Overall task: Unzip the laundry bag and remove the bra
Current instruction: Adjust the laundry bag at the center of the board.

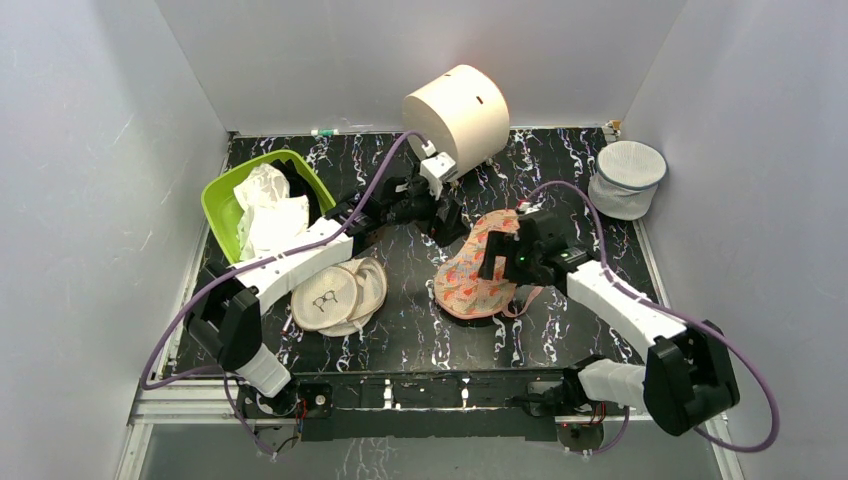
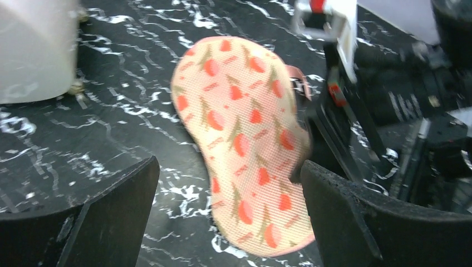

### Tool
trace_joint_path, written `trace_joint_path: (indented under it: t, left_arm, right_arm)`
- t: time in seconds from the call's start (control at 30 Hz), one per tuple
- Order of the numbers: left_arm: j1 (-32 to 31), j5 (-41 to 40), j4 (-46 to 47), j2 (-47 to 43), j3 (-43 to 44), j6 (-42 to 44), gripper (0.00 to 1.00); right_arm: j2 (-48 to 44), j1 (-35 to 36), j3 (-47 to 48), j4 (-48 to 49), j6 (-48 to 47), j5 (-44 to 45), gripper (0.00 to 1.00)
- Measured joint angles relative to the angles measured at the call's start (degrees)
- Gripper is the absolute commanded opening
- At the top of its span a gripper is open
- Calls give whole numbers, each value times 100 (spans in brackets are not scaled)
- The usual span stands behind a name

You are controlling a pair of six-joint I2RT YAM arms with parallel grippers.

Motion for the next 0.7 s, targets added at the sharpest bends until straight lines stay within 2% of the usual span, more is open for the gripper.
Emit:
trace_joint_path:
  t: [0.13, 0.3, 0.47, 0.57, 0.6, 0.63, 0.7]
  left_arm:
    - [35, -610, 116, -199, -254, 129, 98]
    - [46, -1585, 413, -905, -861, 348, 98]
    - [46, -2461, 765, -1486, -1029, 483, 98]
    - [57, -2857, 949, -1624, -1029, 533, 98]
    - [61, -2870, 955, -1624, -1029, 531, 98]
    - [61, -2848, 949, -1617, -1029, 527, 98]
    - [63, -2712, 944, -1567, -1029, 514, 98]
  right_arm:
    - [374, 634, 70, 291, 164, -212, 96]
    - [1106, 1541, 369, 953, 649, -286, 96]
    - [1279, 2164, 101, 935, 1145, -83, 98]
    - [551, 1882, -442, 487, 1469, 420, 98]
    - [-79, 1132, -612, 203, 1488, 758, 98]
    - [-98, 905, -601, 184, 1287, 874, 98]
    - [188, -103, -358, 179, 837, 966, 98]
